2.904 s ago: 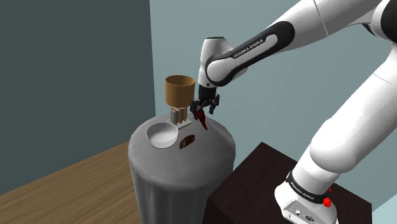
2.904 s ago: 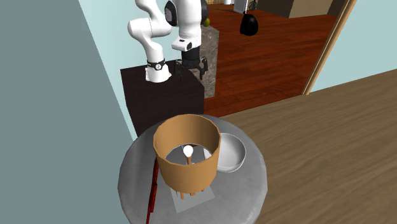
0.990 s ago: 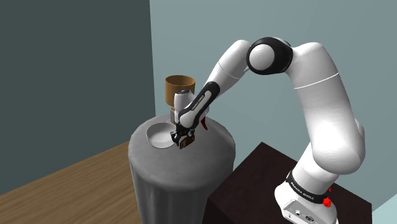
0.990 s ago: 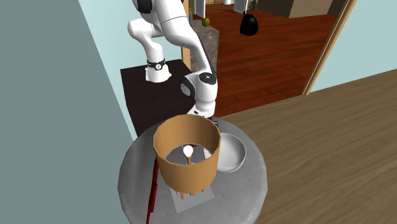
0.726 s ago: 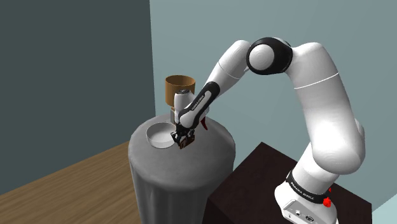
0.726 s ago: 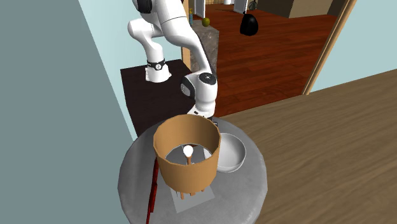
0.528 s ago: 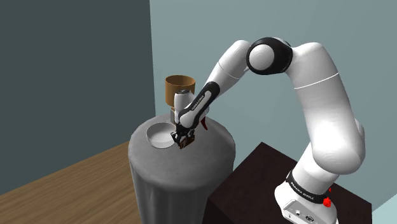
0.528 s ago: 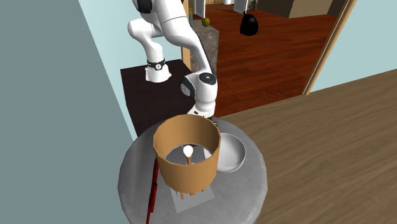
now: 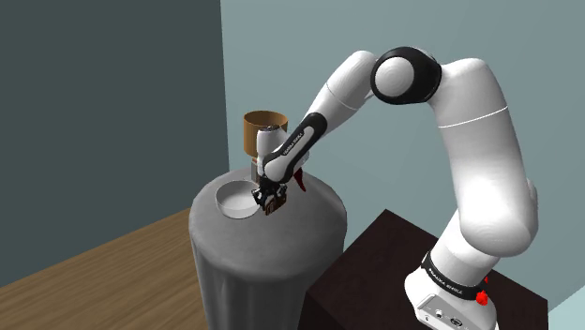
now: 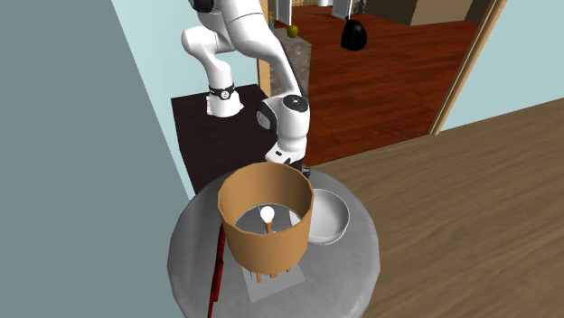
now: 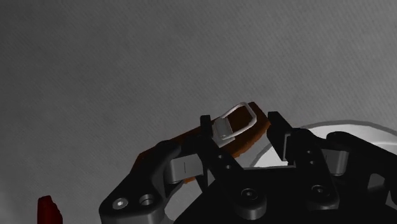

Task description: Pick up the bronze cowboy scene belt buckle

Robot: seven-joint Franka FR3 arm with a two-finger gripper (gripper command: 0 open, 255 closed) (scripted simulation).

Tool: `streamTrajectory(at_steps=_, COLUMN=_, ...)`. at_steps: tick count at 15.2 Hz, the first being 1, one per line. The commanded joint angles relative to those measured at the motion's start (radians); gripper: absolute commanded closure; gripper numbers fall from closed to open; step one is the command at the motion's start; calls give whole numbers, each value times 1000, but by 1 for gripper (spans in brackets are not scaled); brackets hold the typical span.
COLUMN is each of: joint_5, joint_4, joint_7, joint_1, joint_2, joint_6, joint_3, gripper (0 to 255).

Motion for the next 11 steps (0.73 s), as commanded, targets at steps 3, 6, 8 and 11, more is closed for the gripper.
streamTrajectory(at_steps=3, joint_5=10, joint_4=-18, joint_7=-7, joint_1=-7, joint_2=-50, joint_6=-33, joint_3=10, gripper=255)
streamTrajectory(at_steps=6, joint_5=18, joint_4=-26, joint_7=-14, joint_1=-13, joint_2=-85, joint_6=-59, joint_3=17, gripper=255)
streamTrajectory(at_steps=8, joint_5=24, joint_4=-30, joint_7=-18, joint_1=-16, joint_2=-108, joint_6=-77, joint_3=22, gripper=255)
streamTrajectory(at_steps=11, joint_5=27, joint_4=-33, joint_7=-21, joint_1=-18, joint_2=-120, joint_6=-88, joint_3=25, gripper=255)
